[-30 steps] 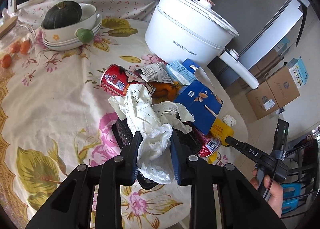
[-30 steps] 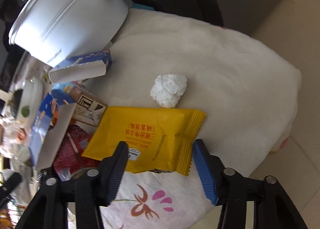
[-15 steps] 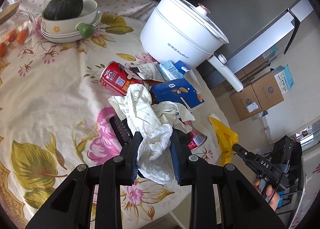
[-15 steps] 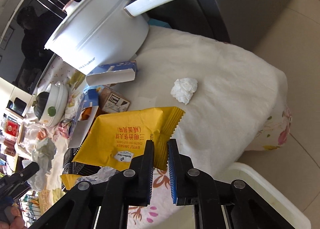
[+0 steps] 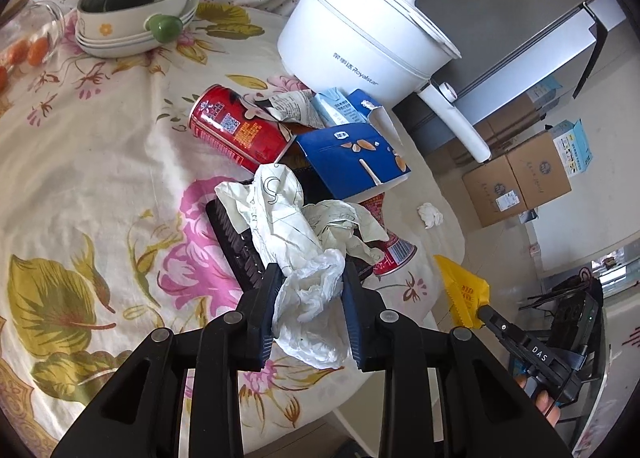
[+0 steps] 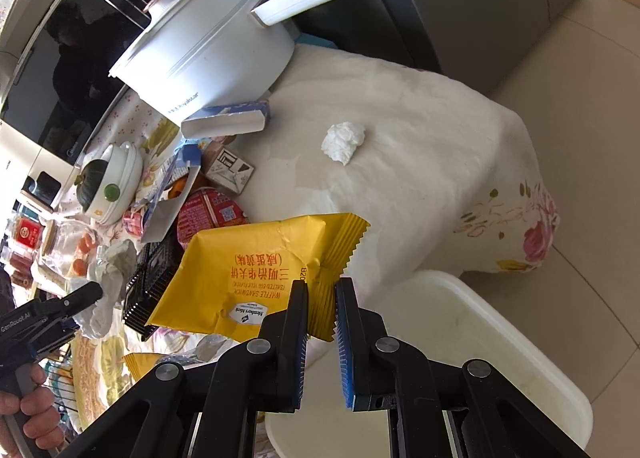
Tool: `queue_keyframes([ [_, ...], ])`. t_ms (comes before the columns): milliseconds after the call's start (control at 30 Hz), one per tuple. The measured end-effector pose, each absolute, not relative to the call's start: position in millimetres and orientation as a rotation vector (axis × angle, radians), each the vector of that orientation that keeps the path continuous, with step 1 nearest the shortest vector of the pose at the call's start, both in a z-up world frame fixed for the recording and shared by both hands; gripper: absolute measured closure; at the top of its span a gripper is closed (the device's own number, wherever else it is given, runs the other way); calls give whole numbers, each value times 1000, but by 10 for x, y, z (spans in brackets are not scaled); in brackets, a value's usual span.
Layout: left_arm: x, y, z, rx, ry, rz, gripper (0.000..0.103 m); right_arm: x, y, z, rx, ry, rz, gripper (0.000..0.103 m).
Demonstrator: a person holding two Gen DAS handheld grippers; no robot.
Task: Collect trash
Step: 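Carry the yellow packet and tissue over the white bin and release both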
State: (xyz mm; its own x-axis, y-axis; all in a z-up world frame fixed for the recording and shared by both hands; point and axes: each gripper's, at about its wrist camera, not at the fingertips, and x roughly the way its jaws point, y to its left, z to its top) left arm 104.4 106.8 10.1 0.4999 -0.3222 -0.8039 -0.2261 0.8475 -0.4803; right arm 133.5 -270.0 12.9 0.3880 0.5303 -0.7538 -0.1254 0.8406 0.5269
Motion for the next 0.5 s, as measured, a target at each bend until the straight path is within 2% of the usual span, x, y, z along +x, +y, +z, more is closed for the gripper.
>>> queue_keyframes([
  [100,1005,1043,149,-581,1060,-95,69,1300,-2712,152,426,1095,442,90],
  [200,987,1068,116,-610,1098,-115,61,1271,-2707,184,418,1090,456,90],
  [500,823,1118,83,-578,1116,-101,62,1146,-2756,224,416,1084,480,90],
])
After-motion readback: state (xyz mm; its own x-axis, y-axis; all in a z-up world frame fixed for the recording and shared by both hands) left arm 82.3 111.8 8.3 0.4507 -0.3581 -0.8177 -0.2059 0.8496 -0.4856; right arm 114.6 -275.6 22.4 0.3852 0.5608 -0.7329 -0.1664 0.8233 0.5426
